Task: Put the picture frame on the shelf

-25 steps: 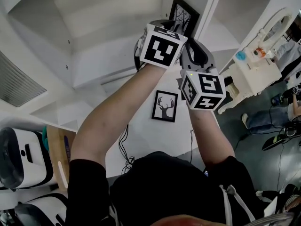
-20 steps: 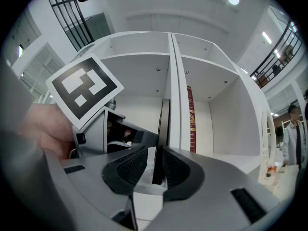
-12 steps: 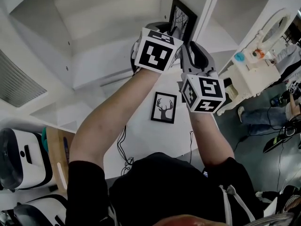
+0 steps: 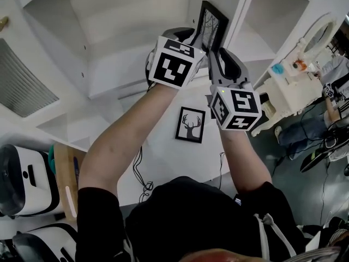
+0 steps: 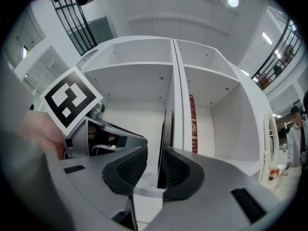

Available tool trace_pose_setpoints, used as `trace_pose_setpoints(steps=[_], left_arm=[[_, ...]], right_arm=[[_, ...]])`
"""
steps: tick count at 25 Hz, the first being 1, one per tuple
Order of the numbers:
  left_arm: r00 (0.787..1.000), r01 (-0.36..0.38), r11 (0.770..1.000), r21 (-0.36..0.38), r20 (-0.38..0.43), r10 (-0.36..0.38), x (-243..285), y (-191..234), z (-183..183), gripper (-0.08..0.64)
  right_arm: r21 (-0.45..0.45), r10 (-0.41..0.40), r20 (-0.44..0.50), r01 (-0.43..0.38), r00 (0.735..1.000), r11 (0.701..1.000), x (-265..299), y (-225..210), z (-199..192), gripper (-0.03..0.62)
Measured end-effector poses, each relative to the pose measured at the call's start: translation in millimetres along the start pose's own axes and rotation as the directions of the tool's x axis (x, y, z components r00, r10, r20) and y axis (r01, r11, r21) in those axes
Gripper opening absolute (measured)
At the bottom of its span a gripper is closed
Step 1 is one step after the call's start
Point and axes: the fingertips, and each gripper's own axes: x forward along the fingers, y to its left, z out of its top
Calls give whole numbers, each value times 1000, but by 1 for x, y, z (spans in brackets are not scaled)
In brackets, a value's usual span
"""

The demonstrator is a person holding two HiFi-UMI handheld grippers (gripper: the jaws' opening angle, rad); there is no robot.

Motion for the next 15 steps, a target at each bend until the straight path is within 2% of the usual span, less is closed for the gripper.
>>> trace_pose_setpoints(steps=[5,11,15], left_arm=[[1000,0,1000,-11,18,0,-5,1,4,64],[1000,-3,1000,10,26,3,-21,-3,0,64],[997,-2,1000,12,72,1,-41,-8,7,64]], right_arm=[[-14,30,10,-30,999,999,-6,11,4,87],[3,29,7,-29,1000,1000,-18,8,1,87],[-13,49,20,-49,999,999,-32,19,2,87]])
